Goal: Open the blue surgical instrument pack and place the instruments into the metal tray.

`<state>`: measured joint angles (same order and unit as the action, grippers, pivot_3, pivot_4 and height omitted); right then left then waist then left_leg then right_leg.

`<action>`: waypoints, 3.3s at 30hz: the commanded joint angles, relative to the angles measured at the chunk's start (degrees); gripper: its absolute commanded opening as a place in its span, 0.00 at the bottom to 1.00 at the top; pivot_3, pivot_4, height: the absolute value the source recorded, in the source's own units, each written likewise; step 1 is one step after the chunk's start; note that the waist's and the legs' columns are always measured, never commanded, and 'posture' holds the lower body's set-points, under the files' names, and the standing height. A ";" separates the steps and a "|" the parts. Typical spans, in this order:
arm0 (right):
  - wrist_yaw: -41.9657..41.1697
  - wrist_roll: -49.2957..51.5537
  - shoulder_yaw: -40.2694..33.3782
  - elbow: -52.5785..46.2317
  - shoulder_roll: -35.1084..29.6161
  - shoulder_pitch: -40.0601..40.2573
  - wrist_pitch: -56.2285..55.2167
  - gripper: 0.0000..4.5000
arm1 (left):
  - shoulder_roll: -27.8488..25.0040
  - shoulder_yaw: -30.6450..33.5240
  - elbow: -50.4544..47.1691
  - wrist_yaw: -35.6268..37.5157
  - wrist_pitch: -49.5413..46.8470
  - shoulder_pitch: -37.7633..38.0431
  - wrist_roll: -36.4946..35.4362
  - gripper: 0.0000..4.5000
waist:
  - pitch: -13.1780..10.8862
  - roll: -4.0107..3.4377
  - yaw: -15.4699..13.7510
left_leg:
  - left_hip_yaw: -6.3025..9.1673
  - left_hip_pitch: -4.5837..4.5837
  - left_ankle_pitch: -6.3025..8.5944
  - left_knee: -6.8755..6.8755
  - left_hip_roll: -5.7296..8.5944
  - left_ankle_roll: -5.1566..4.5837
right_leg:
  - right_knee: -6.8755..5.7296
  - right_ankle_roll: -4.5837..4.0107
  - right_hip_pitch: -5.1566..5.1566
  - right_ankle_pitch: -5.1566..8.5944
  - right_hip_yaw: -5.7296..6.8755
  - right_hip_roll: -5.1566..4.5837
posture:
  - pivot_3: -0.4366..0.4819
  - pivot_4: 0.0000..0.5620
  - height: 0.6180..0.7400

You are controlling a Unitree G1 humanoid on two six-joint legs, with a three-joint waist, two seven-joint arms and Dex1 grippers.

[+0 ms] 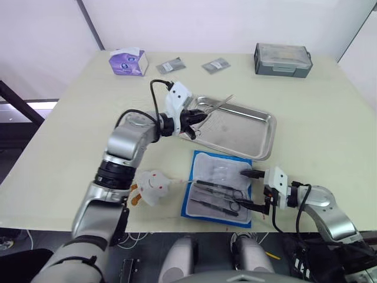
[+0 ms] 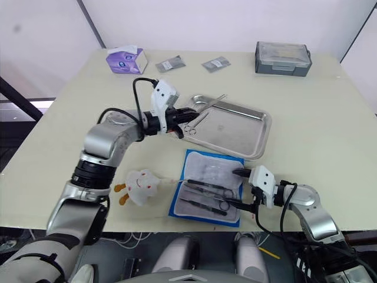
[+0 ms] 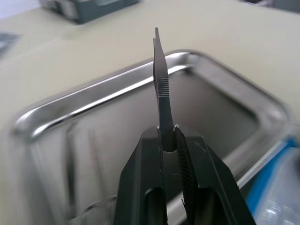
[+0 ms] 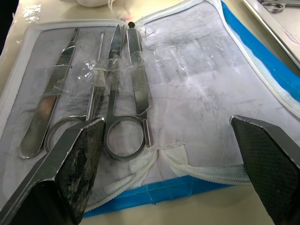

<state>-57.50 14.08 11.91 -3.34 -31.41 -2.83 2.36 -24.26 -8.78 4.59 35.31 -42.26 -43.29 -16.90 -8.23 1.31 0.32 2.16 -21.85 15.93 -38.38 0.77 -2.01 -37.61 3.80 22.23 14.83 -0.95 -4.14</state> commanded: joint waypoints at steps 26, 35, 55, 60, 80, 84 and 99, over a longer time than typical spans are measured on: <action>0.20 -1.72 1.32 3.45 -0.45 1.52 2.79 1.00 | 13.65 2.12 10.49 -18.80 -3.72 -1.57 9.25 0.39 | 0.00 0.00 0.20 | 0.00 0.00 -0.15 0.04 0.01 0.28 | 0.01 -0.01 0.02 0.00 -0.01 -0.01 | 0.48 0.27 0.95; 0.48 -1.90 1.58 3.79 0.03 1.22 2.55 1.00 | 13.55 3.11 5.57 -18.32 -5.41 -2.60 8.22 0.39 | -0.01 0.00 0.21 | 0.01 -0.01 -0.15 0.04 0.01 0.29 | 0.00 -0.01 0.02 0.00 0.00 -0.02 | 0.48 0.27 0.95; 0.50 -2.04 1.62 4.71 0.45 0.31 2.26 1.00 | -7.85 -1.25 -0.58 35.79 26.18 8.40 -2.20 0.39 | 0.00 -0.04 0.32 | -0.02 0.02 -0.10 0.06 -0.07 0.29 | 0.06 -0.05 0.01 0.01 -0.01 -0.02 | 0.48 0.27 0.95; 0.67 -2.05 1.61 4.94 0.58 0.02 2.18 1.00 | -11.13 -6.02 5.94 46.96 36.59 7.65 1.77 0.39 | -0.01 -0.07 0.39 | -0.05 0.06 0.01 0.08 -0.05 0.10 | 0.03 -0.08 0.01 0.03 -0.01 0.05 | 0.48 0.27 0.95; 1.07 -1.99 1.29 4.42 0.40 0.71 2.09 1.00 | -10.55 -11.54 15.99 54.66 48.69 8.22 8.69 0.39 | -0.01 -0.06 0.42 | -0.05 0.04 0.03 0.05 -0.02 0.04 | 0.00 -0.06 0.01 0.03 0.01 0.08 | 0.48 0.27 0.95; 1.12 -1.98 1.21 4.20 0.27 0.89 2.16 1.00 | -10.59 -11.88 16.05 54.75 48.87 8.86 8.84 0.39 | -0.01 -0.06 0.41 | -0.04 0.04 0.03 0.05 -0.04 0.04 | 0.00 -0.06 0.01 0.03 0.01 0.08 | 0.48 0.27 0.95; 1.17 -1.96 1.00 3.56 0.06 1.47 2.22 1.00 | -8.34 -12.43 27.09 52.75 56.36 6.52 12.35 0.39 | 0.05 -0.05 0.30 | -0.05 0.09 0.04 0.04 -0.01 0.04 | 0.00 -0.06 -0.03 0.03 0.01 0.07 | 0.48 0.27 0.95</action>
<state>-56.91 14.04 11.96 -2.66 -30.65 -3.29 2.18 -32.59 -20.47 30.05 87.91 13.61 -36.97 -6.90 -8.18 1.26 0.62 2.10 -21.76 15.96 -38.34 0.76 -1.97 -37.60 3.74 22.19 14.86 -0.94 -4.07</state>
